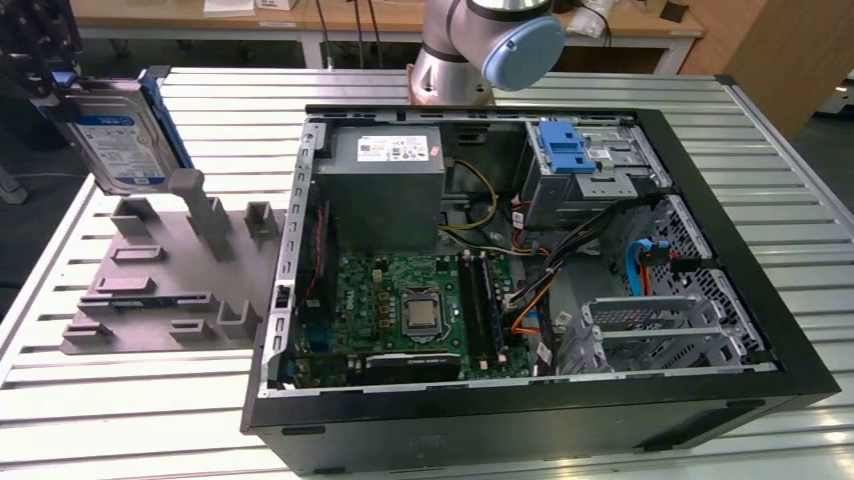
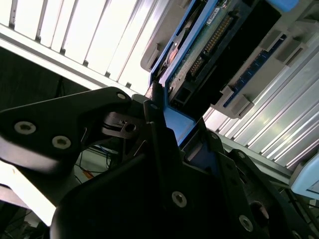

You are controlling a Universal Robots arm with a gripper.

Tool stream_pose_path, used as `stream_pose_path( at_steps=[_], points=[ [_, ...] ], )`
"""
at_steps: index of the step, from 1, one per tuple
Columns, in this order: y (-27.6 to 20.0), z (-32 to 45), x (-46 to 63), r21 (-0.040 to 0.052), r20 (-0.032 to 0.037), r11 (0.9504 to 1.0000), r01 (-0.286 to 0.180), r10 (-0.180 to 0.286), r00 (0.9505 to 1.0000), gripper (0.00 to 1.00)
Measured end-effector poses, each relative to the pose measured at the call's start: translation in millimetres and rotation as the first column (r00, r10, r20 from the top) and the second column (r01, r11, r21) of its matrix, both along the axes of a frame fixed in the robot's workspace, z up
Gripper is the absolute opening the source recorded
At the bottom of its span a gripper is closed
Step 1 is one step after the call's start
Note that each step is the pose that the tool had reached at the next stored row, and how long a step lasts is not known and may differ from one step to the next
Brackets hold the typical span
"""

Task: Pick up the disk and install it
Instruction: 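Pick up the disk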

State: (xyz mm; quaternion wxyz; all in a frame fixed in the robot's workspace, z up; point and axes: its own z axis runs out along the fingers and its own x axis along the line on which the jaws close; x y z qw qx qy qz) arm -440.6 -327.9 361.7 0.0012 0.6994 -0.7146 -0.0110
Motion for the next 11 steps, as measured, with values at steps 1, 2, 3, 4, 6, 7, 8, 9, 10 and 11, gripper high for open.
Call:
stream_pose_path(
  at_steps=[1,2,3,4,6,7,8,9,10,11],
  points=[
    [0.0,0.2,0.0,0.0000,-0.0001,1.0000,0.000,0.000,1.0000,0.36],
    [0.0,0.3,0.0,0.0000,0.0000,1.0000,0.000,0.000,1.0000,0.36],
    [0.0,0.5,0.0,0.0000,0.0000,1.0000,0.000,0.000,1.0000,0.36],
    [0.0,0.7,0.0,0.0000,-0.0001,1.0000,0.000,0.000,1.0000,0.36],
    [0.1,1.0,0.0,0.0000,0.0000,1.0000,0.000,0.000,1.0000,0.36],
    [0.1,1.3,0.0,0.0000,-0.0001,1.0000,0.000,0.000,1.0000,0.36],
    [0.1,1.5,0.0,0.0000,-0.0001,1.0000,0.000,0.000,1.0000,0.36],
    [0.1,1.7,0.0,0.0000,0.0000,1.0000,0.000,0.000,1.0000,0.36],
    [0.1,2.0,0.0,0.0000,-0.0001,1.0000,0.000,0.000,1.0000,0.36],
    [0.1,2.2,0.0,0.0000,0.0000,1.0000,0.000,0.000,1.0000,0.36]
  ],
)
